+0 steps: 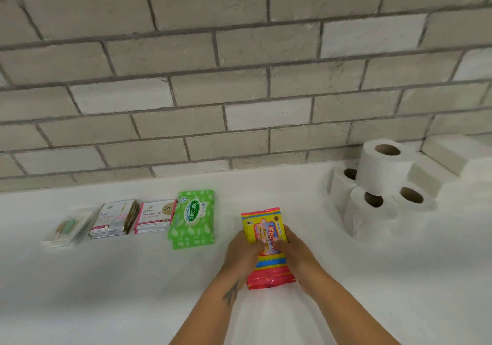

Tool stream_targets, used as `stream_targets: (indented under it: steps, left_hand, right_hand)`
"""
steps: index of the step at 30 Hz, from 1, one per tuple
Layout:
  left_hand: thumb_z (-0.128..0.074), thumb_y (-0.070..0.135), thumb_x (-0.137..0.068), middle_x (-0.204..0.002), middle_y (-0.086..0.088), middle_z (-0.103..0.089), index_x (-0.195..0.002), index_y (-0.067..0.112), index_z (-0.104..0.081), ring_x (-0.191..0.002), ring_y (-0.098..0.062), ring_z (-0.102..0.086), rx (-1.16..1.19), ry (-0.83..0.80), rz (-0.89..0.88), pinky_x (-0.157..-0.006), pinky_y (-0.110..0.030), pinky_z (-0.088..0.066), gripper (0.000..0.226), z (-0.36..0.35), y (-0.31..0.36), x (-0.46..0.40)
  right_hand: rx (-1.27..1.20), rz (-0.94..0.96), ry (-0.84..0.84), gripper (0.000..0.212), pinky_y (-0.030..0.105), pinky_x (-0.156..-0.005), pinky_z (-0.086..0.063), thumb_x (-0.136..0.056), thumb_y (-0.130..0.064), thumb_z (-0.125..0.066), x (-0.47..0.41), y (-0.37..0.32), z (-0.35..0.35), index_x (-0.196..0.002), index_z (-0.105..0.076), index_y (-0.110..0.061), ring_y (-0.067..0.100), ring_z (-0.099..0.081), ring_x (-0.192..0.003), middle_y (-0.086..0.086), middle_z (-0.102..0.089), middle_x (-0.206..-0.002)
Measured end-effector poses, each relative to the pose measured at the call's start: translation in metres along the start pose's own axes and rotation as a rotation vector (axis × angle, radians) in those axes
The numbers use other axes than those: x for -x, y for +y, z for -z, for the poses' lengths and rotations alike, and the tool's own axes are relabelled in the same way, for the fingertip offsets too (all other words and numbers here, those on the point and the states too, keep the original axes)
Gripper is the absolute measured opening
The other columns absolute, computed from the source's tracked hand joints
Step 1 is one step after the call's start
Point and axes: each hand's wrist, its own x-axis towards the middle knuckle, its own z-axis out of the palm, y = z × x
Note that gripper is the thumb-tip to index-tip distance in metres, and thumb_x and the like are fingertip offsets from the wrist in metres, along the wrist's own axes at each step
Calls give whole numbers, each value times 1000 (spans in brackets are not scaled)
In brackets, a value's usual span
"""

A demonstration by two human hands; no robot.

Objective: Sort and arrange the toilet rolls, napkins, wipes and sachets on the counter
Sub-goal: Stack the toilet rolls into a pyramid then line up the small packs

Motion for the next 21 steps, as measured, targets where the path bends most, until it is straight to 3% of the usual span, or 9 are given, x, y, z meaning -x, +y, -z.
stream_targets:
  steps: [3,13,21]
  left_hand:
    - [-56,19,-91,-105,-4,-69,-109,20,-63,-94,-22,-67,-7,2,21,-84,-31,-51,19,-14,2,11]
    - [-55,23,-93,-112,-2,-67,-118,21,-58,-85,-15,-64,-4,-20,-11,-65,-13,-47,25,-62,12,34]
    - [-57,22,-92,-115,-1,-67,-120,21,-56,-92,-17,-67,20,-25,-6,-74,-20,-52,28,-83,19,44]
  right_hand:
    - [-14,-6,3,33,38,-92,-51,-95,-10,-44,14,4,15,-116,-56,-32,17,-67,-97,-4,-68,-109]
    - [-16,-15,22,30,35,-86,-54,-94,-11,-48,44,10,64,-120,-56,-25,21,-68,-94,2,-69,-110]
    - [34,-28,4,31,33,-84,-55,-95,-15,-49,54,11,89,-125,-54,-23,19,-68,-94,1,-68,-110]
